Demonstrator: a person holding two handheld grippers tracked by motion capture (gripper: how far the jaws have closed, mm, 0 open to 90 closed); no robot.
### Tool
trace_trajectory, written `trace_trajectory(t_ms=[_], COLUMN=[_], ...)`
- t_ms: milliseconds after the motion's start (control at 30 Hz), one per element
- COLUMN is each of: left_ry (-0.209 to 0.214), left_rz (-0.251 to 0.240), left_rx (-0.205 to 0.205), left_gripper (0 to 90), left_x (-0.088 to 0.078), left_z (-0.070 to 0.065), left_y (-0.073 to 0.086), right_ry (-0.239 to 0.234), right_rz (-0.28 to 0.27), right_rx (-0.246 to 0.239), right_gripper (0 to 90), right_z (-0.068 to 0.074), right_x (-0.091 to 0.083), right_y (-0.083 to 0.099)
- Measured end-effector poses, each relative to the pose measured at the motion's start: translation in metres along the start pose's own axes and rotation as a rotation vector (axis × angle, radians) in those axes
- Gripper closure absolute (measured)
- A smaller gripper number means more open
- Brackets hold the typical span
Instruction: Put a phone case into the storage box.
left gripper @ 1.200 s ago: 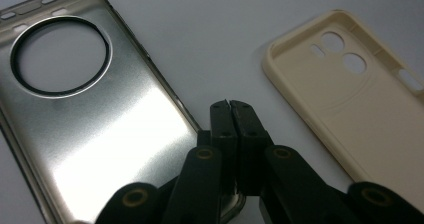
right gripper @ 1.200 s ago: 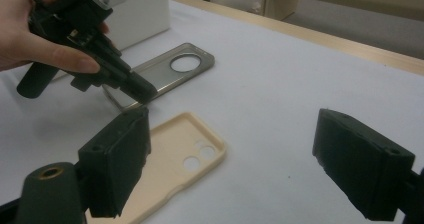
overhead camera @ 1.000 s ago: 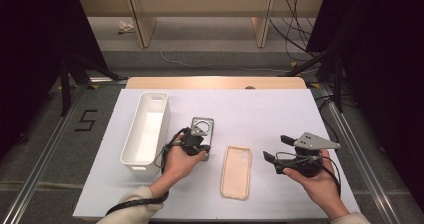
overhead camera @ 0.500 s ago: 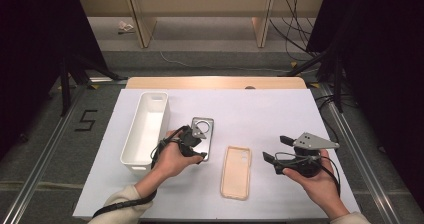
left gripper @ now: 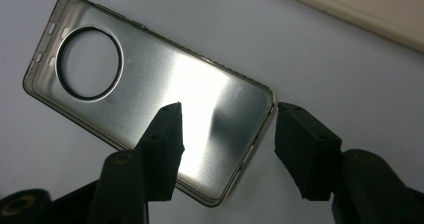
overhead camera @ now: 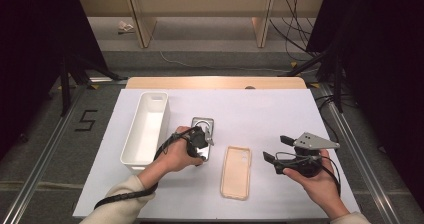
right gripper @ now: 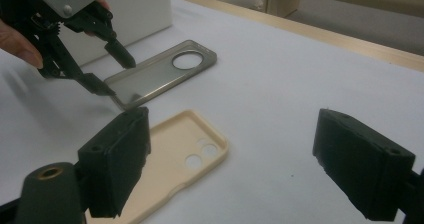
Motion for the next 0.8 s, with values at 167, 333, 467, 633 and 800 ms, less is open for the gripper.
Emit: trace_trajectory(t_ms=[167, 333, 467, 633, 800], left_ry=[-0.009, -0.008, -0.001, 0.0, -0.009], left_rz=[0.027, 0.048, 0.043, 0.06, 0.078], left_rx=[0.066, 0.092, 0.089, 0.102, 0.124], left_gripper=[44.9, 43.0, 42.5, 42.8, 44.4], left_x=[0.006, 0.009, 0.009, 0.011, 0.013], left_z=[0.001, 0.002, 0.001, 0.001, 0.003], left_y=[0.003, 0.005, 0.003, 0.003, 0.003], right_ry=[0.0, 0.002, 0.002, 0.002, 0.003], right_rz=[-0.001, -0.001, -0.001, -0.002, -0.003], right_rx=[-0.002, -0.002, -0.001, -0.002, -0.003], right_gripper=[16.4, 16.4, 16.4, 16.4, 16.4], right_z=[0.0, 0.0, 0.0, 0.0, 0.0], right_x=[0.0, 0.0, 0.0, 0.0, 0.0], right_y=[0.0, 0.0, 0.0, 0.0, -0.001])
Point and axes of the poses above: each handheld gripper's, and its own axes: x roughly forward along the jaws, y roughly out of its underside, z roughly to its left, the point moved 6 cm from there along x, roughly forward along the jaws, and after that the axes turned 12 degrees about z, right-handed, at the moved point
